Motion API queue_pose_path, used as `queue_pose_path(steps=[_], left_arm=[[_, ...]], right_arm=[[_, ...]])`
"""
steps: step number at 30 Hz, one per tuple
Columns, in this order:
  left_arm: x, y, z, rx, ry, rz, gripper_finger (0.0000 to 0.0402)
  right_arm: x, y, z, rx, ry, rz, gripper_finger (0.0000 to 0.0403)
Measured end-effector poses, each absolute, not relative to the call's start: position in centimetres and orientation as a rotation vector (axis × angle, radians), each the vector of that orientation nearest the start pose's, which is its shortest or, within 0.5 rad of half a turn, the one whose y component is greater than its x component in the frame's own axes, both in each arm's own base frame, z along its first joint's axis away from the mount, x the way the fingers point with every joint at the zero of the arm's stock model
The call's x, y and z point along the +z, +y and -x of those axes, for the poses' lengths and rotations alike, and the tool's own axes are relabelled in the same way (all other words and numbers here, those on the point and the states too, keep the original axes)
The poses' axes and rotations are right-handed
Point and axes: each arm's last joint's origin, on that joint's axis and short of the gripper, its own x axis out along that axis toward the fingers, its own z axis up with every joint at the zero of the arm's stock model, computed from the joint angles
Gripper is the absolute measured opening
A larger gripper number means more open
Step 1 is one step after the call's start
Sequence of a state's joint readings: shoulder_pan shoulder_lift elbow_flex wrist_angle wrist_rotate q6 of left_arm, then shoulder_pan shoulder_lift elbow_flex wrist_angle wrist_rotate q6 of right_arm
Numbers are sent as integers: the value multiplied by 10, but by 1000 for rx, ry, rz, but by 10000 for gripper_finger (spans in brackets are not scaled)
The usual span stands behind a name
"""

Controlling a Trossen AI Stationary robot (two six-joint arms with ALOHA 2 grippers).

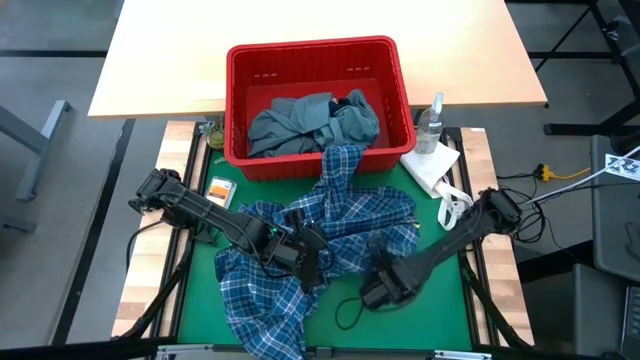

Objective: Fold Laundry from Bin
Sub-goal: Fold the blue shirt

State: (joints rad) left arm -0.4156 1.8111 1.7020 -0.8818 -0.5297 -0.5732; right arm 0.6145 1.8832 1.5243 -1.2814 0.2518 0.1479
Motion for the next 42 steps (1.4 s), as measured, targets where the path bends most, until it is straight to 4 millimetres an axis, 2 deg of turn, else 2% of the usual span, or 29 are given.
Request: queue_pose_path(steps=[9, 16, 20, 23, 27, 34, 42], left_arm=[[315, -149, -356, 267, 835, 124, 0], [320, -171, -355, 131, 797, 240, 0], [326, -189, -354, 22, 738, 271, 3], [330, -200, -352, -71, 718, 257, 27], [332, -211, -348, -98, 691, 266, 80], [332, -215, -345, -104, 688, 259, 155], [332, -215, -345, -105, 689, 257, 167]], right_arm=[[238, 229, -253, 274, 1587, 502, 0], [243, 260, -224, 342, 1614, 427, 0], [243, 276, -204, 382, 1687, 342, 0], [243, 288, -188, 423, 1739, 292, 0], [243, 299, -172, 390, 1756, 265, 0], [242, 313, -165, 334, 1557, 296, 0], [244, 315, -178, 227, 1255, 407, 15]])
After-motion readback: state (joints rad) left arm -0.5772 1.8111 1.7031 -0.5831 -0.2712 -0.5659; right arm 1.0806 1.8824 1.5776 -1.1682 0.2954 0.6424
